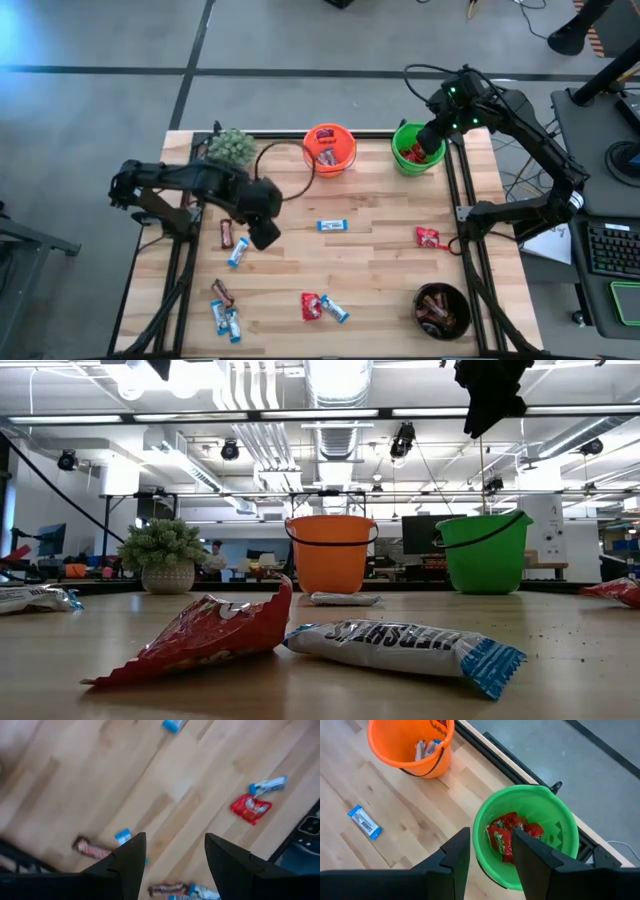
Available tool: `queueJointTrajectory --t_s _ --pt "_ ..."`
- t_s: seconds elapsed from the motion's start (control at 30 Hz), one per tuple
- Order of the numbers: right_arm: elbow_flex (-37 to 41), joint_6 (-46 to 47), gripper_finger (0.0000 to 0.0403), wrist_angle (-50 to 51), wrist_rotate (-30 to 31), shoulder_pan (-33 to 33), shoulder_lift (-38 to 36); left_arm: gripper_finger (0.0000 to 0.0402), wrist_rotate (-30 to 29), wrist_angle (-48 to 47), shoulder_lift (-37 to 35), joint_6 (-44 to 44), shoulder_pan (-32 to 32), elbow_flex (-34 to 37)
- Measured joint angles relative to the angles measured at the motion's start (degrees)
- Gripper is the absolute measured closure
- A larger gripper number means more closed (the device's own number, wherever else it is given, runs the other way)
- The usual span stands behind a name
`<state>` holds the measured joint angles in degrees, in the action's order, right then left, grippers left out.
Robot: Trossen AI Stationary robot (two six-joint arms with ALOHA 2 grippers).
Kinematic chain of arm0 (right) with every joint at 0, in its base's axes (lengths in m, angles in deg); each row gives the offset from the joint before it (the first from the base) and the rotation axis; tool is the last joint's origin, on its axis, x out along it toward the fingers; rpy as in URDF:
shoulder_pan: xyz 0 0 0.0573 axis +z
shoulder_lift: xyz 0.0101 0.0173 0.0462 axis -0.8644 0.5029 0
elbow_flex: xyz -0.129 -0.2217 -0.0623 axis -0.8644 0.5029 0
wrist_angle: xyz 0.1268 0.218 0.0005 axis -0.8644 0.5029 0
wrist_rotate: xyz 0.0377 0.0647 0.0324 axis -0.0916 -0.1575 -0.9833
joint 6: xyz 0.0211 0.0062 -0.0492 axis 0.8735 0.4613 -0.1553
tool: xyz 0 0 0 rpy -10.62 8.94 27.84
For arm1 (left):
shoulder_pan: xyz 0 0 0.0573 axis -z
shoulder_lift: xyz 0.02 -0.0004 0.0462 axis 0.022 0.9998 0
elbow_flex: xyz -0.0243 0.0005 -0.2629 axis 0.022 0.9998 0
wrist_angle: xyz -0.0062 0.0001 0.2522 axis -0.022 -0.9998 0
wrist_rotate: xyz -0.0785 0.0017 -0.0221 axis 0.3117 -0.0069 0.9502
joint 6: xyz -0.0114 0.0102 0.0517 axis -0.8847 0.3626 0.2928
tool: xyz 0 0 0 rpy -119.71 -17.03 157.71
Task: Organize candy in baskets
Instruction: Put the white chocolate bar into the orange bucket
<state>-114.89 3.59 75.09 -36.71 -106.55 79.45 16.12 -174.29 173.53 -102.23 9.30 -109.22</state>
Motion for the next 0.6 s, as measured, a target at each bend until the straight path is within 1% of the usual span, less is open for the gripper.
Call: queueJointTrajectory --t_s 0.13,0.23,0.37,0.53,0.6 --pt "0.0 1.86 0.0271 0.0 -1.23 0.0 -0.01 0.0216 0.02 0.46 -1.43 -7.73 4.18 3.83" --pt "0.0 2.9 0.0271 0.09 -2.87 0.03 -0.05 0.0216 0.02 0.6 -1.86 -12.77 7.39 5.49" --pt "0.0 4.2 0.0271 0.13 -2.91 0.37 -0.07 0.0216 0.02 1.04 -1.75 -18.01 11.47 6.97" --pt "0.0 4.04 0.0271 1.67 -2.91 0.37 -0.09 0.0216 0.43 1.15 -0.7 -20.25 16.52 7.14" --pt "0.0 4.05 0.0271 3.1 -2.89 0.37 -0.11 0.0216 2.45 1.12 -0.2 -20.91 18.08 7.14"
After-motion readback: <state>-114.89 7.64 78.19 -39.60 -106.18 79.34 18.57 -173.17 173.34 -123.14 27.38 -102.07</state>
